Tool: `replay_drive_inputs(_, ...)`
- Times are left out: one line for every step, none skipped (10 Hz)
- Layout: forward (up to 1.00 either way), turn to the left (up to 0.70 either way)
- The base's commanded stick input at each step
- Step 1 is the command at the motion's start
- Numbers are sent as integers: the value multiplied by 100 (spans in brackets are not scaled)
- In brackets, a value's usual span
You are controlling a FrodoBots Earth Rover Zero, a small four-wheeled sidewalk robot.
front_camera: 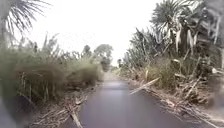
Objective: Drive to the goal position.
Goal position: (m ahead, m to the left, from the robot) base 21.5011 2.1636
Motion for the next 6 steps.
replay_drive_inputs(70, 0)
replay_drive_inputs(70, 0)
replay_drive_inputs(70, 0)
replay_drive_inputs(70, 0)
replay_drive_inputs(70, 0)
replay_drive_inputs(70, 0)
